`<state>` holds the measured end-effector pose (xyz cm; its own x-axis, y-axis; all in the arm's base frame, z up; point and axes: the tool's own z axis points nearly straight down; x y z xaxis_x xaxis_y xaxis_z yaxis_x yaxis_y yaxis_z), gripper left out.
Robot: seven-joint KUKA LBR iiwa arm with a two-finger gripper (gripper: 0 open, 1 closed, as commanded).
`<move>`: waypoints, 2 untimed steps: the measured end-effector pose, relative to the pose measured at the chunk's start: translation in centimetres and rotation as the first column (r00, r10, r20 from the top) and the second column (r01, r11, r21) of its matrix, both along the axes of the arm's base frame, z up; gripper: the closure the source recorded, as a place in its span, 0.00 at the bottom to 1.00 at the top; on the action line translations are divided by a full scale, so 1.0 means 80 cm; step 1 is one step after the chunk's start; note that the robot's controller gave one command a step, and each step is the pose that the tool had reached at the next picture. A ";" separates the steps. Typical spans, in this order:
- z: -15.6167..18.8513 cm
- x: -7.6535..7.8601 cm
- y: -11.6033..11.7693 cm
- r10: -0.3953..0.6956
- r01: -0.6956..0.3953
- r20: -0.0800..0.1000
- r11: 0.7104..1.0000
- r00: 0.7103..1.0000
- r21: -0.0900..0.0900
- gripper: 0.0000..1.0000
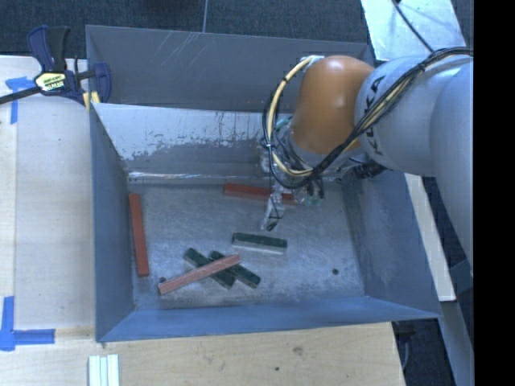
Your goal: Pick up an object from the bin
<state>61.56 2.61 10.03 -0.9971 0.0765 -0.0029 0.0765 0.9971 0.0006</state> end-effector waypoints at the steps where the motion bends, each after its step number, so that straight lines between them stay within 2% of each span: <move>1: -0.034 0.014 0.004 -0.049 0.049 -0.005 0.999 0.999 0.000 0.00; 2: -0.031 0.016 0.004 -0.050 0.050 0.001 0.999 0.999 0.001 1.00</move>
Offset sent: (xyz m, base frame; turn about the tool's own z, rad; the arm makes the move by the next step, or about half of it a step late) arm 0.0115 0.0039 -0.0262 0.0509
